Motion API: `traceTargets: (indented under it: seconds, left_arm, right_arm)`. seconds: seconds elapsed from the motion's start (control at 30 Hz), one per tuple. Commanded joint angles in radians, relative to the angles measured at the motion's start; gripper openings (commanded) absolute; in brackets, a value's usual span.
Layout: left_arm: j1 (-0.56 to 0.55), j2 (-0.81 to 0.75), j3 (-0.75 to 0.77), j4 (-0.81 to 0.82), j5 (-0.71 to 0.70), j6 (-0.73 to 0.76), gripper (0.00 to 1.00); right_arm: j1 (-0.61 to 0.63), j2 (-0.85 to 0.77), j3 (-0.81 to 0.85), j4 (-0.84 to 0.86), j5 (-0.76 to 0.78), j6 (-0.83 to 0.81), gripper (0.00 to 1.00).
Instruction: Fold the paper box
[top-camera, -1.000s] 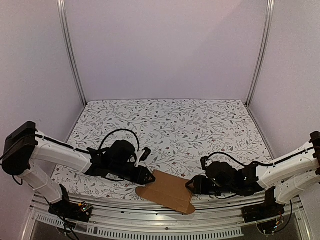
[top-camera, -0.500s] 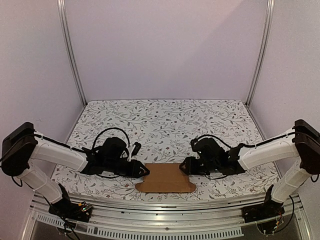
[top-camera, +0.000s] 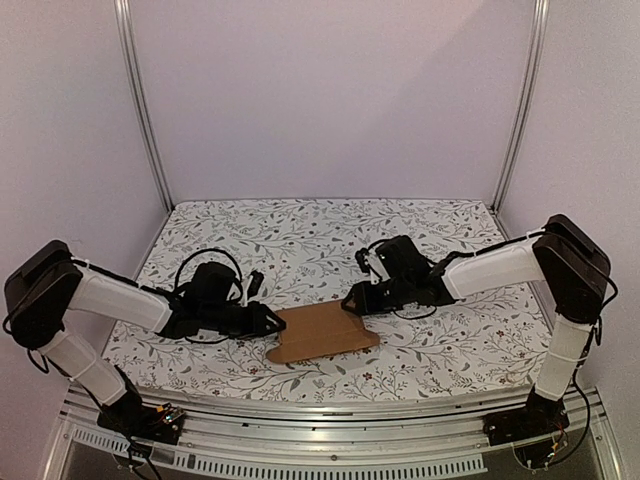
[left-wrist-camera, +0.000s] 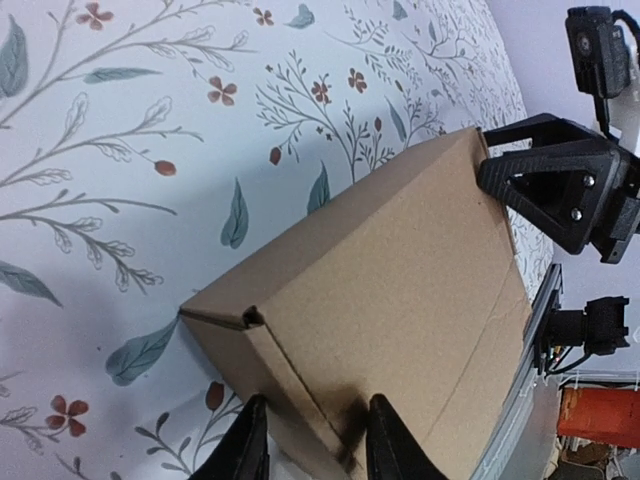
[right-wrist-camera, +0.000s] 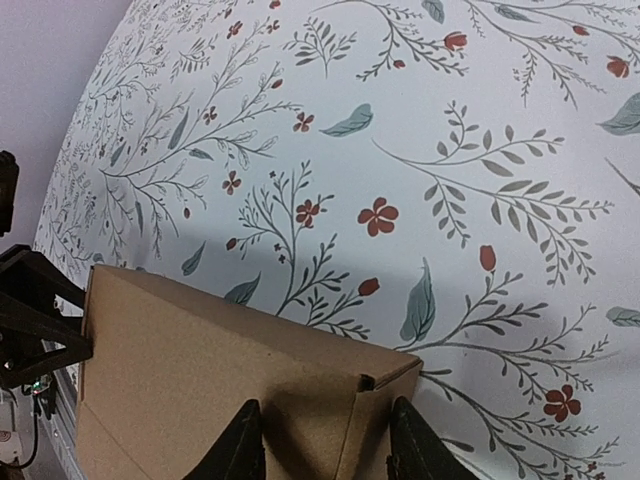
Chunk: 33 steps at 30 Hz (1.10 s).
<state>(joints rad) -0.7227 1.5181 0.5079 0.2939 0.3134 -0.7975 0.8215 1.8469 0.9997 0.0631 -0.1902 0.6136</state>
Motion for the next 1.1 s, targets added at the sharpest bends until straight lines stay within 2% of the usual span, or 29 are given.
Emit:
traceTargets:
  seconds: [0.0,0.4,0.6,0.7,1.07]
  left_arm:
    - [0.051,0.050,0.022,-0.004,0.025,0.035,0.30]
    - [0.054,0.067,0.027,0.000,0.030,0.017,0.28]
    - [0.053,0.078,0.029,0.003,0.035,0.018,0.28]
    - [0.052,0.084,0.032,0.007,0.039,0.018,0.28]
    - [0.048,0.084,0.018,0.018,0.047,0.013,0.28]
  right_arm:
    - [-0.025,0.038,0.024,-0.113,-0.063,-0.120,0.45]
    - [-0.050,-0.124,0.026,-0.239,-0.017,-0.215,0.61]
    - [-0.048,-0.180,-0.041,-0.198,-0.090,-0.157,0.62]
    - [-0.049,-0.174,-0.060,-0.180,-0.094,-0.125,0.59]
    - [-0.047,-0.086,-0.063,-0.122,-0.140,-0.066,0.38]
